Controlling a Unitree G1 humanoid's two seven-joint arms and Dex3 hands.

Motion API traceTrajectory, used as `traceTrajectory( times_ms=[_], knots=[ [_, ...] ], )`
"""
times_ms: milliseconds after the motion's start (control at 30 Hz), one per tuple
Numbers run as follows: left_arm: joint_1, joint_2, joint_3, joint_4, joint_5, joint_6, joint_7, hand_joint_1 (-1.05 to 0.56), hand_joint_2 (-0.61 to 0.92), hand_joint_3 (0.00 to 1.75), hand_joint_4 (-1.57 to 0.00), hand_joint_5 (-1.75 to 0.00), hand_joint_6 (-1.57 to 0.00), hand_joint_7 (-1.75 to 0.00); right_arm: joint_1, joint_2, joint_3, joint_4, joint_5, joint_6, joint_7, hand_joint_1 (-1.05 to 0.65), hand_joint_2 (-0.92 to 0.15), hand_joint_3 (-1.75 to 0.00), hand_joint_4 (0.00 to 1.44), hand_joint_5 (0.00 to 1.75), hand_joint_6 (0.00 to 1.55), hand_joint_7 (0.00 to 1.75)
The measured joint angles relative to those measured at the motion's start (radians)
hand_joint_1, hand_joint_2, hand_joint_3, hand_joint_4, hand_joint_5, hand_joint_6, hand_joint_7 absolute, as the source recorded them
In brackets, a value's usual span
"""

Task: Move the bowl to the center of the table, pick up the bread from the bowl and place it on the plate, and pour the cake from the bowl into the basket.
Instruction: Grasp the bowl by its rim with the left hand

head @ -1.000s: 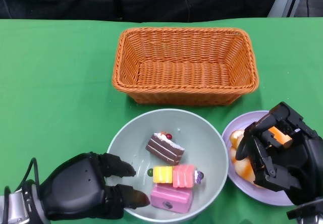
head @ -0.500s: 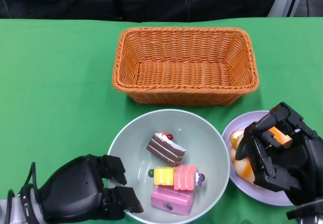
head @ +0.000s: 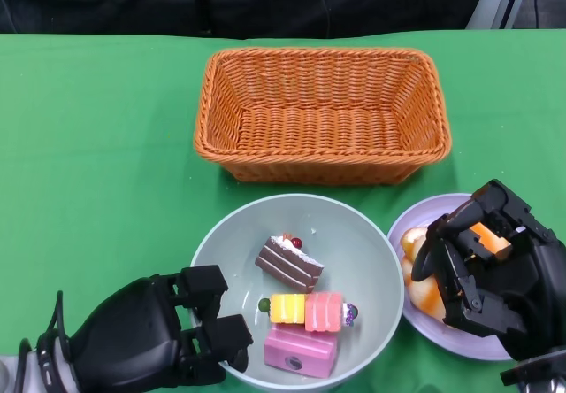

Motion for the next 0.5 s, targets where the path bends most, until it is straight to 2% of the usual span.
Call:
traceTrajectory(
  times_ms=[500],
  knots=[
    [-0.025,-0.007,-0.001,0.052,0.012,-0.044,0.13,-0.13,0.92,0.19,-0.52,-1.75,-0.41,-1.75,-0.001,0.0,0.001,0.014,-0.001,-0.018,0.005,-0.11,-0.48,-1.21,0.69,1.75,0.56,1.49]
  ],
)
